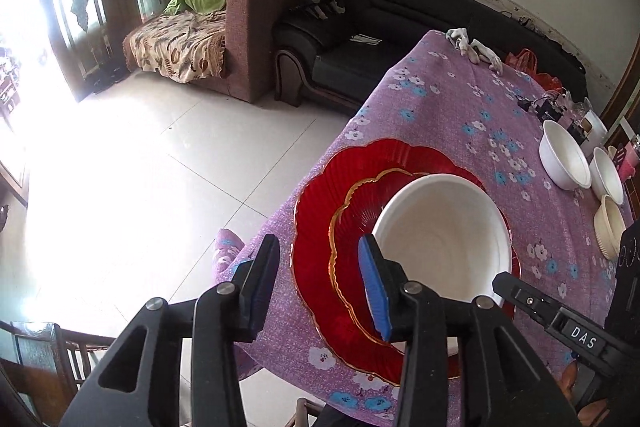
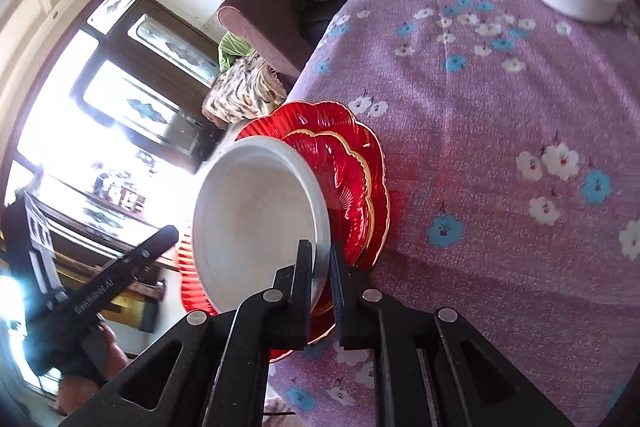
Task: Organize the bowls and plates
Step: 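Carry the white bowl over and lower it into the red plate stack, then open both tools and withdraw from the white bowl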
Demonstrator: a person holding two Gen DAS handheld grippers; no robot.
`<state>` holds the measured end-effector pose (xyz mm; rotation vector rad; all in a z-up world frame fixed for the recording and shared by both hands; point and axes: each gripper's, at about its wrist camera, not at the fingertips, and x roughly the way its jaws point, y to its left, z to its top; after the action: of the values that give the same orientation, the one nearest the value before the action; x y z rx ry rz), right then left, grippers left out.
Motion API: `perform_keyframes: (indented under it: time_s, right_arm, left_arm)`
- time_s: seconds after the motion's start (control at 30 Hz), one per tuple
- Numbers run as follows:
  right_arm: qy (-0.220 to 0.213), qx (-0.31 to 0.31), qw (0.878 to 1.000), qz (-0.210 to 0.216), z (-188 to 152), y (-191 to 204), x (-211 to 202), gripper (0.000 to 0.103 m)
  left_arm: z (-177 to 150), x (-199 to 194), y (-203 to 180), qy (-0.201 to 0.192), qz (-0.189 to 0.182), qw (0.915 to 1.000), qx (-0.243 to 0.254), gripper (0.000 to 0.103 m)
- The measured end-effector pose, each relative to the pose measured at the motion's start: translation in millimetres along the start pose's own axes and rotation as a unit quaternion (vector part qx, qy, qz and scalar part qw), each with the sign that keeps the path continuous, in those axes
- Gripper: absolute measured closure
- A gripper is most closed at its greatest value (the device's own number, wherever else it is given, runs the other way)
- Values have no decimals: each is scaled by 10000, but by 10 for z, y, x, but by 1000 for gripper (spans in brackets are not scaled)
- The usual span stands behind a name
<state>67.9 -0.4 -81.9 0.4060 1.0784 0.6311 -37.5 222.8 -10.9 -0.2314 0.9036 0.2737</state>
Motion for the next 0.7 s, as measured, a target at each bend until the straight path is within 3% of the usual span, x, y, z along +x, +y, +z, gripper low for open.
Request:
perform_keyframes:
  time_s: [0.17, 0.37, 0.6, 0.7]
  right_arm:
    - [-120, -541, 9979, -339, 11, 198, -60, 89]
    - [-318, -685, 9965, -361, 54, 208, -182, 83]
    - [5, -622, 9981, 21, -10, 68, -189, 82]
    - [-242, -641, 9976, 110, -24, 21, -368, 82]
  left_arm:
    - [34, -36, 53, -54, 8, 10000, -70, 63]
    - [65, -87, 68, -144, -38, 9998, -123, 63]
    - [96, -215, -57, -374, -214, 9991, -33, 60]
    - [104, -294, -148, -504, -255, 9984, 65, 58]
